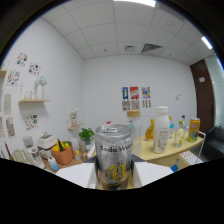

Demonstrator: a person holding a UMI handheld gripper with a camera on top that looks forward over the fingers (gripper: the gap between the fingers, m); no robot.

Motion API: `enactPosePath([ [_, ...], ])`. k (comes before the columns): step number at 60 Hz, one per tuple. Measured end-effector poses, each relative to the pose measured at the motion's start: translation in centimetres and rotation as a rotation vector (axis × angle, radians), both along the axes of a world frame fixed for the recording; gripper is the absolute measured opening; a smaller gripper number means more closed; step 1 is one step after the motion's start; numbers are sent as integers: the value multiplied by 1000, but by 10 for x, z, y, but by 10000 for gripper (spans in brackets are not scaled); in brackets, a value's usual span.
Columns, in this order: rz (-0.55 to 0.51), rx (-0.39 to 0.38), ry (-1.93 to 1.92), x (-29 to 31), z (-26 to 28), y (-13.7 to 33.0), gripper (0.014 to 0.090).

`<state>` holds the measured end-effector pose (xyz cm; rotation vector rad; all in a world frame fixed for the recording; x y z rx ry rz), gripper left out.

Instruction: Make me a cup of Mojito.

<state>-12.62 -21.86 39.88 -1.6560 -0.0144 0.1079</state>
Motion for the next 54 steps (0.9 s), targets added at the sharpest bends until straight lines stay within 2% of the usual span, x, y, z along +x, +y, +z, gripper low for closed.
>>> enactPosePath([
  [15, -43, -138, 24, 50, -136, -17, 504],
  [29, -42, -194, 63, 70, -225, -5, 505],
  [39, -37, -216, 243, 74, -244, 4, 508],
  [54, 7, -224, 874, 62, -215, 10, 505],
])
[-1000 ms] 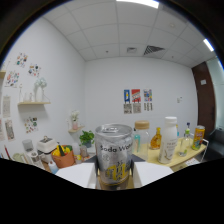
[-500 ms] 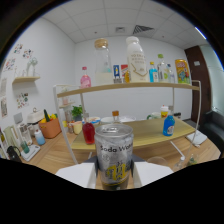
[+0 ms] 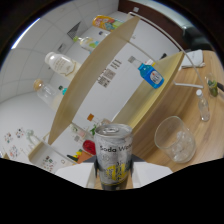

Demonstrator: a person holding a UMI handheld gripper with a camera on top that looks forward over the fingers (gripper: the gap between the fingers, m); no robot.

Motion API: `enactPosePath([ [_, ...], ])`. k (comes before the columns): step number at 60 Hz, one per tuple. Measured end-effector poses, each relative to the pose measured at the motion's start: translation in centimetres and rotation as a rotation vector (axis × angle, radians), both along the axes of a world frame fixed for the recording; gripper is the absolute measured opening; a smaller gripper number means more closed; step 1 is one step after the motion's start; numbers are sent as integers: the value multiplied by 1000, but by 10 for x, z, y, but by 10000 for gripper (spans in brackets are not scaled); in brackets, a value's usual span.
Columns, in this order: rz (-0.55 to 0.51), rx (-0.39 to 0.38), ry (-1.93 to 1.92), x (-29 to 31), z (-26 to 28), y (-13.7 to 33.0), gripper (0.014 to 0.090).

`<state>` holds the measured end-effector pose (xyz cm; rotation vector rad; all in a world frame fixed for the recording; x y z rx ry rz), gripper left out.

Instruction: Make me a cup of Mojito.

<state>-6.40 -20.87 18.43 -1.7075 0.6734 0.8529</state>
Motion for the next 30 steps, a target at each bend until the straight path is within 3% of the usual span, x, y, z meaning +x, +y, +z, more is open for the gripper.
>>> enactPosePath([
  [30, -119, 27, 1116, 51, 42, 2, 503],
])
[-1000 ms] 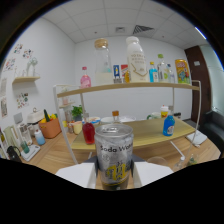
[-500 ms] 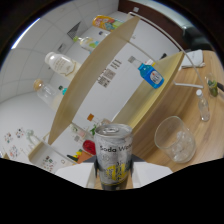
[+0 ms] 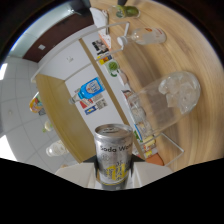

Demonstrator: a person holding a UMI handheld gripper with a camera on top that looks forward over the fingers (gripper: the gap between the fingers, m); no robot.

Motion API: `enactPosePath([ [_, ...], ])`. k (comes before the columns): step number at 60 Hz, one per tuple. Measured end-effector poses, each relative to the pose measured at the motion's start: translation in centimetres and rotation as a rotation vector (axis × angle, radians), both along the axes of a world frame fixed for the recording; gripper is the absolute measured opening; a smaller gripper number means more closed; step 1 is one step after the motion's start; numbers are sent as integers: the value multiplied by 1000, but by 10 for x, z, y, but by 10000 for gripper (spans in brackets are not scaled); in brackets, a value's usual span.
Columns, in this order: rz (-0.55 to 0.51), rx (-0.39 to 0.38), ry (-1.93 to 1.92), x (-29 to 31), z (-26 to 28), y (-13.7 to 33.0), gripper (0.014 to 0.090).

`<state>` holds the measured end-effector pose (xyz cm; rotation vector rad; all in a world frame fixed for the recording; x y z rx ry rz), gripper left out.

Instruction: Make me a cup of Mojito.

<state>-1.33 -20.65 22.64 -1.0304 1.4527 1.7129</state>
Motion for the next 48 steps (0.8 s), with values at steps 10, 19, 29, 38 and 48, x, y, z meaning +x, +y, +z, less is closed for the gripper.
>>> enactPosePath([
  [10, -31, 15, 261, 16, 3, 2, 502],
  [19, -26, 34, 277, 17, 11, 6, 506],
  [29, -32, 9, -154, 15, 21, 3, 505],
  [38, -75, 50, -893, 10, 43, 1, 508],
  [48, -75, 139, -1396, -18, 56, 7, 506],
])
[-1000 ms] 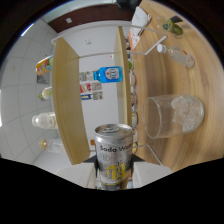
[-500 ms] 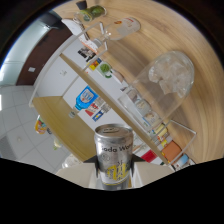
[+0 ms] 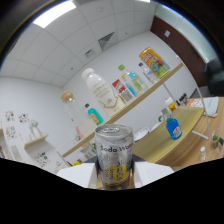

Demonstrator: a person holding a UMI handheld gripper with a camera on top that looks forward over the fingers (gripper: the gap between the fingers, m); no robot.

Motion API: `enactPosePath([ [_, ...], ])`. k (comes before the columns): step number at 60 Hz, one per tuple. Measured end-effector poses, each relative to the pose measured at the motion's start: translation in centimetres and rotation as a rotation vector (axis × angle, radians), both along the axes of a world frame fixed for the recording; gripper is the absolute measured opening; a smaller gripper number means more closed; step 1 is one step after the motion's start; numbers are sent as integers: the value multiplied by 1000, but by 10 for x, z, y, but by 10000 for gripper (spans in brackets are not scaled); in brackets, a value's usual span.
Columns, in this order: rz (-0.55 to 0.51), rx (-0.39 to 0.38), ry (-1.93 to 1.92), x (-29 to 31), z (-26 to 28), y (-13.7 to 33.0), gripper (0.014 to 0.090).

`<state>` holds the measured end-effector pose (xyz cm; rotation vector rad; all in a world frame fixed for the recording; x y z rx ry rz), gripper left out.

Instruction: Make me a cup of Mojito.

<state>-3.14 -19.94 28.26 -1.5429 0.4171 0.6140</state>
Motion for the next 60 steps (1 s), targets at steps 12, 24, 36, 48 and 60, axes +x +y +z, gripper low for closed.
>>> enactPosePath([
  [12, -14, -80, -381, -31, -66, 9, 506],
  [24, 29, -200, -479, -47, -147, 13, 505],
  [36, 53, -254, -523, -55, -190, 10, 506],
  [48, 61, -260, -555, -59, -204, 9, 508],
  [60, 74, -237, -604, -63, -205, 3, 522],
])
